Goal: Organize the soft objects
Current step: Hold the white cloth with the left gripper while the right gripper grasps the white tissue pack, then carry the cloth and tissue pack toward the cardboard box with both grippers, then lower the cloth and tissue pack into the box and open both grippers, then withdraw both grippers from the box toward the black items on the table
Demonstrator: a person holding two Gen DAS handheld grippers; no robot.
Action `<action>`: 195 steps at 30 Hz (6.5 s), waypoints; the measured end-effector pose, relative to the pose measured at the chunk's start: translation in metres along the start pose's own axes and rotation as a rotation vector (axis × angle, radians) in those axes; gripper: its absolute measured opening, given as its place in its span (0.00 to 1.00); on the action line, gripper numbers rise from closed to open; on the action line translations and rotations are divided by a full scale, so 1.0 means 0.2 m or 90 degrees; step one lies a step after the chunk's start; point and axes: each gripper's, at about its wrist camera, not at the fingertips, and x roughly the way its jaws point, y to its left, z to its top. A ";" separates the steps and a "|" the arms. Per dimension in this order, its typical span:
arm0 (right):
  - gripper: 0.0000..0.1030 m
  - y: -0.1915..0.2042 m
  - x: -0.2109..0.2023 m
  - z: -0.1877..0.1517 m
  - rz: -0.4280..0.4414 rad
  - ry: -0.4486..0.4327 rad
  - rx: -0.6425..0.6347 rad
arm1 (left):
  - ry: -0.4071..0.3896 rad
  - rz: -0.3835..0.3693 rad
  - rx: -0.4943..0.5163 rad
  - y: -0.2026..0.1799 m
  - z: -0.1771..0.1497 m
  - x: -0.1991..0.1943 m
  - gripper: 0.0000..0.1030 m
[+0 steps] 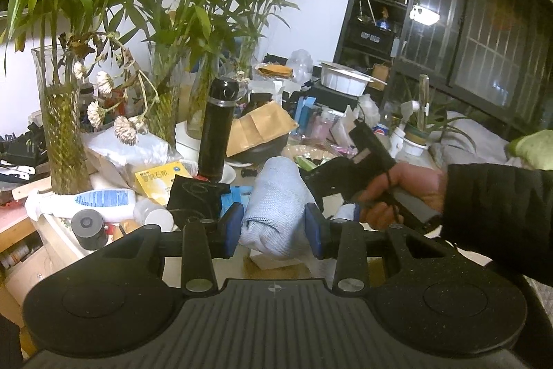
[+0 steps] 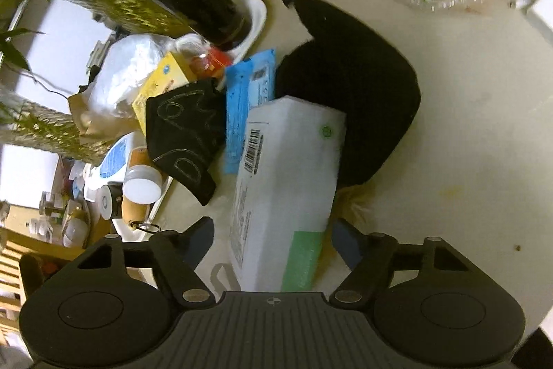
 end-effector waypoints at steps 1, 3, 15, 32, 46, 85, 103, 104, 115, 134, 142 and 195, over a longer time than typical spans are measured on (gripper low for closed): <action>0.65 -0.01 0.02 0.01 0.000 0.005 0.010 | 0.002 -0.001 -0.001 0.00 -0.01 0.00 0.37; 0.58 -0.03 0.06 0.03 0.004 0.008 0.022 | 0.005 -0.001 -0.002 -0.01 -0.01 0.00 0.37; 0.47 -0.01 -0.05 0.00 0.058 -0.016 0.024 | 0.001 -0.003 0.001 -0.04 -0.02 -0.04 0.37; 0.47 0.10 -0.86 -0.29 0.072 -0.215 -0.177 | -0.018 -0.033 0.019 -0.18 0.05 -0.17 0.37; 0.47 -0.02 -1.27 -0.74 0.037 -0.314 -0.272 | 0.011 -0.065 0.049 -0.33 0.00 -0.22 0.37; 0.48 -0.21 -1.38 -1.26 0.033 -0.213 -0.246 | 0.051 0.005 0.104 -0.44 -0.11 -0.29 0.68; 0.47 -0.08 -1.43 -1.19 -0.002 -0.140 -0.269 | 0.049 0.017 0.080 -0.39 -0.12 -0.33 0.68; 0.47 -0.07 -1.44 -1.18 -0.002 -0.135 -0.265 | 0.048 0.018 0.078 -0.39 -0.12 -0.33 0.68; 0.70 -0.06 -1.43 -1.16 -0.013 -0.123 -0.253 | 0.042 0.021 0.067 -0.37 -0.11 -0.35 0.68; 0.94 -0.11 -1.36 -1.16 -0.038 -0.215 -0.280 | 0.076 0.052 0.040 -0.30 -0.08 -0.31 0.68; 1.00 -0.12 -1.31 -1.13 -0.053 -0.248 -0.278 | 0.085 0.058 0.026 -0.27 -0.06 -0.26 0.68; 1.00 -0.24 -0.82 -0.37 -0.003 -0.323 -0.358 | 0.047 0.110 0.103 0.08 0.04 0.42 0.68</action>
